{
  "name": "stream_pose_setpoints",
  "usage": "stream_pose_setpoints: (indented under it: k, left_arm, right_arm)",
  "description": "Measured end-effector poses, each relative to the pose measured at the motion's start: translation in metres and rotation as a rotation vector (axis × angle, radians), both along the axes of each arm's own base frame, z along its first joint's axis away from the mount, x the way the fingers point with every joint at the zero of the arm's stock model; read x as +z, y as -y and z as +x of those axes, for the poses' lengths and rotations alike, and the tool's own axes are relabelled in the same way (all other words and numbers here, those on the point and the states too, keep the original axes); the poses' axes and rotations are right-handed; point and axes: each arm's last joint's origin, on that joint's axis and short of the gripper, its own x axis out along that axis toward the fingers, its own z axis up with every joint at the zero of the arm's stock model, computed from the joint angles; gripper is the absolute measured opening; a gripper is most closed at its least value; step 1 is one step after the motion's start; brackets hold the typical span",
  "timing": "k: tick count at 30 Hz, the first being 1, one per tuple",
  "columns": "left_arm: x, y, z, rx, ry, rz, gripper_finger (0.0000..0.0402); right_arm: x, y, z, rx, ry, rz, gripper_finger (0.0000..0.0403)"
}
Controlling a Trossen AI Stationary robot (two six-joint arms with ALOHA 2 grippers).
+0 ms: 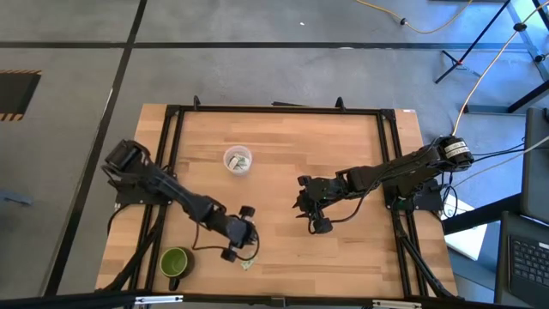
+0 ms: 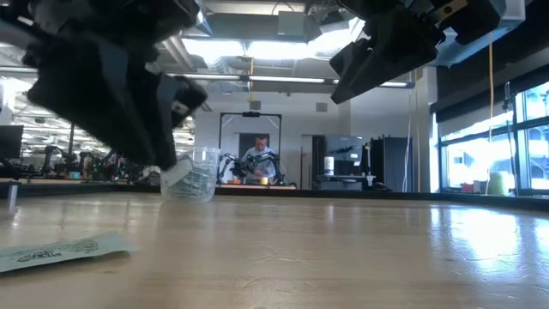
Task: Pick and place Stevia / Truvia into bins
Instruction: Put the light green stevia packet into the transparent container
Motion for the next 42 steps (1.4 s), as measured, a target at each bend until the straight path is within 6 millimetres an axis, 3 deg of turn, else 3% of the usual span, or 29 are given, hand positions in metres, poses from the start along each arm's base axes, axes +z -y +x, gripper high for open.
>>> stream_pose_setpoints:
  k: [13,24,29,42]
  left_arm:
    - [-0.031,0.017,0.003,-0.015,-0.046,-0.036,0.01]
    - [-0.034,0.021,0.005,-0.043,-0.046,-0.077,0.0089]
    - [-0.045,0.022,0.008,-0.035,-0.064,-0.082,0.0086]
    - [-0.057,0.024,0.008,-0.016,-0.109,-0.097,0.0029]
  right_arm:
    - [0.0,0.0,0.0,-0.02,-0.005,0.018,0.0158]
    - [0.0,0.0,0.0,-0.022,-0.003,0.021,0.0158]
    - [0.0,0.0,0.0,-0.034,-0.007,0.032,0.0158]
    - [0.0,0.0,0.0,-0.035,-0.009,0.033,0.0158]
